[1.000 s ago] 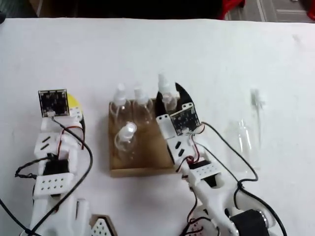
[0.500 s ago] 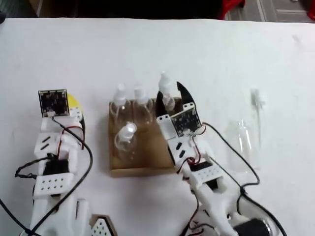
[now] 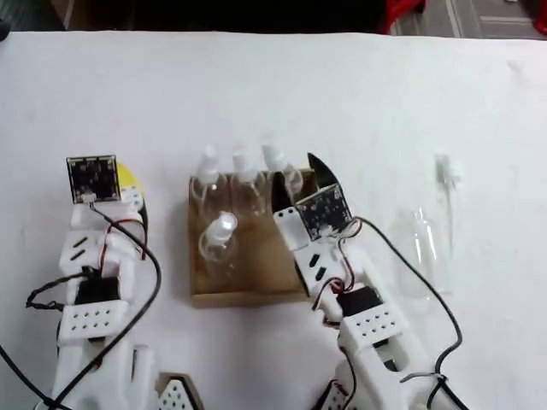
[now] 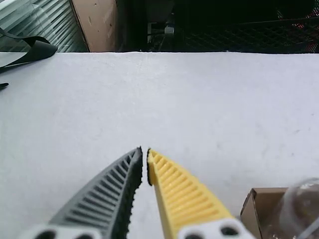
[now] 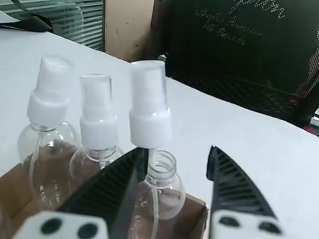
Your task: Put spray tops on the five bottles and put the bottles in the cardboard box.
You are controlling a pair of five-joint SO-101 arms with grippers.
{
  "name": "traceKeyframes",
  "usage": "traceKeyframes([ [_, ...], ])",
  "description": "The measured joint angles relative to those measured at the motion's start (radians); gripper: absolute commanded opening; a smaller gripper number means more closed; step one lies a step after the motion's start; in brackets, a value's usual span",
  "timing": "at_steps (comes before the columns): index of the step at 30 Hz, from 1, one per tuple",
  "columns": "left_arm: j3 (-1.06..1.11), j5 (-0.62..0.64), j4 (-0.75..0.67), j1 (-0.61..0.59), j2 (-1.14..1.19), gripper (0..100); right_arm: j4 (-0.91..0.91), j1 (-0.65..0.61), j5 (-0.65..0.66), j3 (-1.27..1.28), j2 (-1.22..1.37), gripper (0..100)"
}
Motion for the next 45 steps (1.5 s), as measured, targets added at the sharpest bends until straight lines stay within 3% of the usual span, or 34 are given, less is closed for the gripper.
traceKeyframes([
  [11,0.000,0.000,0.000,0.000,0.000,2,0.014,0.011,0.000,0.000,0.000,16.9],
  [24,0.000,0.000,0.000,0.000,0.000,2,0.250,0.054,0.000,-0.051,-0.002,16.9],
  [37,0.000,0.000,0.000,0.000,0.000,2,0.313,0.055,0.000,-0.051,-0.006,16.9],
  [45,0.000,0.000,0.000,0.000,0.000,2,0.451,0.055,0.000,-0.051,-0.164,16.9],
])
